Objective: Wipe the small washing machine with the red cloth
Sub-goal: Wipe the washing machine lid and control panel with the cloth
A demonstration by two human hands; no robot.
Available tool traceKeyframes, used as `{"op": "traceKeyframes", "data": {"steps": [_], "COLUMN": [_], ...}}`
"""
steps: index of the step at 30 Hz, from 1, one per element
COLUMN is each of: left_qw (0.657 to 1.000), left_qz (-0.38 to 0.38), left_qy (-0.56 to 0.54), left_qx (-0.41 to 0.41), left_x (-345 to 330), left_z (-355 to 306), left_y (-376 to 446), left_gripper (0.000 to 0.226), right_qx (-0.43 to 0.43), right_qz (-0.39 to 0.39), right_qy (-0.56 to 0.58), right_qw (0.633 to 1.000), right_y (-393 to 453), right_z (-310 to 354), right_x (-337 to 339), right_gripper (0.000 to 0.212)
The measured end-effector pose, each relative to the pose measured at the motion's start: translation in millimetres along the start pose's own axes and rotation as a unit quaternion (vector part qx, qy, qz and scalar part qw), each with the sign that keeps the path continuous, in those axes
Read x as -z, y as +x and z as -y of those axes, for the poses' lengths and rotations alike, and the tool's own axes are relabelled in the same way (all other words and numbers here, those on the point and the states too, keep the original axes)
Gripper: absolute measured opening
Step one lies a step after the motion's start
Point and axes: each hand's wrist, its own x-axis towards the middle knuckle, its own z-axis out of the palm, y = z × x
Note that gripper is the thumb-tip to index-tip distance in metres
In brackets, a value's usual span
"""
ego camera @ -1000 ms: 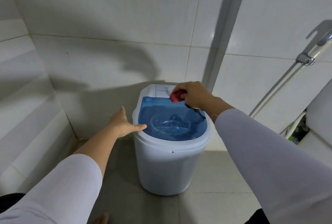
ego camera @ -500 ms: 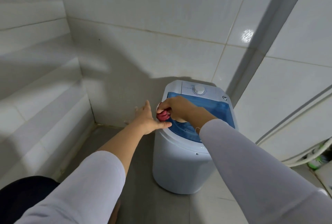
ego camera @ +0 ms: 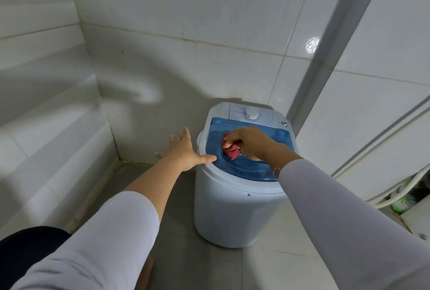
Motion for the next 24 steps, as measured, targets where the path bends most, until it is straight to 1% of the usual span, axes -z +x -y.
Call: {"op": "traceKeyframes", "data": {"steps": [7,10,14,19,24], "left_qw": [1.000,1.000,0.999,0.998,0.998], "left_qz": [-0.008,-0.009,-0.014,-0.028,-0.031], "left_qy": [0.027,0.028,0.029,0.049,0.059], "left_qx": [0.005,0.008,0.008,0.009,0.011], "left_x": [2,0,-1,-3,-3], "left_z": [-4,-3,-1,-1,-2], "left_y": [-3,0,1,4,4], "left_gripper": [0.131,0.132,0.133,0.132,0.130], "right_qx": [-0.045,-0.057,-0.074,-0.110,-0.151], "right_qz": [-0.029,-0.036,-0.046,-0.062,-0.056], "right_qy": [0.037,0.041,0.052,0.048,0.038], "right_qw": [0.998,0.997,0.995,0.991,0.986], "right_y": [-21,-28,-39,-59,-76], "right_z": [-29,-39,-53,-65,-78], "right_x": [-2,-2,-2,3,4], "right_gripper": [0.039,0.035,0.037,0.042,0.037]}}
